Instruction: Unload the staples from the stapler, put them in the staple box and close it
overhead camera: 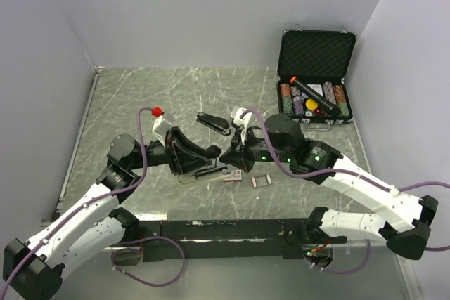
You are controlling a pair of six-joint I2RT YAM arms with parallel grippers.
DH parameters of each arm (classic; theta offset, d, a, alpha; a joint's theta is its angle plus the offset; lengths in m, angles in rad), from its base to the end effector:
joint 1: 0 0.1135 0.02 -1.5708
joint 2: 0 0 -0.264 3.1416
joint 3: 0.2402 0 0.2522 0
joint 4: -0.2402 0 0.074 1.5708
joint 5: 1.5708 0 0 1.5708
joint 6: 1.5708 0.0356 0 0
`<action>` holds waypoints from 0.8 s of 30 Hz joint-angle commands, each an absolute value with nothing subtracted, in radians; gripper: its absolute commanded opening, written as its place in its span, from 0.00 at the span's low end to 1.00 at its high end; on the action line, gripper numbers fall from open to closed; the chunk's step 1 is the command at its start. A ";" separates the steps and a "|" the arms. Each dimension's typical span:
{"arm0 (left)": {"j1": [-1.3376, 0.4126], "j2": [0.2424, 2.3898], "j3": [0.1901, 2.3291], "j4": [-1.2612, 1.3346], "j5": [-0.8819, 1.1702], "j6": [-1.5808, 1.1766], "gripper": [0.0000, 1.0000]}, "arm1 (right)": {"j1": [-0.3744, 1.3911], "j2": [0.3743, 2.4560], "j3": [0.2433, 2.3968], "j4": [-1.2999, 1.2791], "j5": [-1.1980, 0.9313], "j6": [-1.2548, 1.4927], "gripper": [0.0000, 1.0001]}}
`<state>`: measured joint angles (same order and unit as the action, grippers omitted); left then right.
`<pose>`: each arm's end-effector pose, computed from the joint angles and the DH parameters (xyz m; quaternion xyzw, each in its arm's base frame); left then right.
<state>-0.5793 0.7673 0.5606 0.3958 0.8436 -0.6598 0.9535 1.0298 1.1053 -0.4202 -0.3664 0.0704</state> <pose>0.1344 -0.1197 0.3236 0.2919 0.5936 -0.6207 0.4210 0.1197 0.1906 0.3819 -0.4384 0.6823 0.4070 0.4202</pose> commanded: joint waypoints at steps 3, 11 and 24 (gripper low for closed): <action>-0.592 0.726 0.620 0.655 0.818 -0.733 0.01 | 0.962 1.068 1.046 -0.404 -0.273 0.094 0.00; -0.594 0.733 0.615 0.663 0.798 -0.738 0.01 | 0.976 1.074 1.040 -0.362 -0.239 0.117 0.00; -0.606 0.716 0.627 0.459 0.717 -0.600 0.01 | 0.979 0.988 1.201 -0.523 0.052 0.106 0.00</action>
<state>-0.5968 0.7452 0.5686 0.4736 0.7799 -0.6590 0.9730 1.0370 1.1137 -0.4889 -0.0509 0.1062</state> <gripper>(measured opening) 0.361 0.007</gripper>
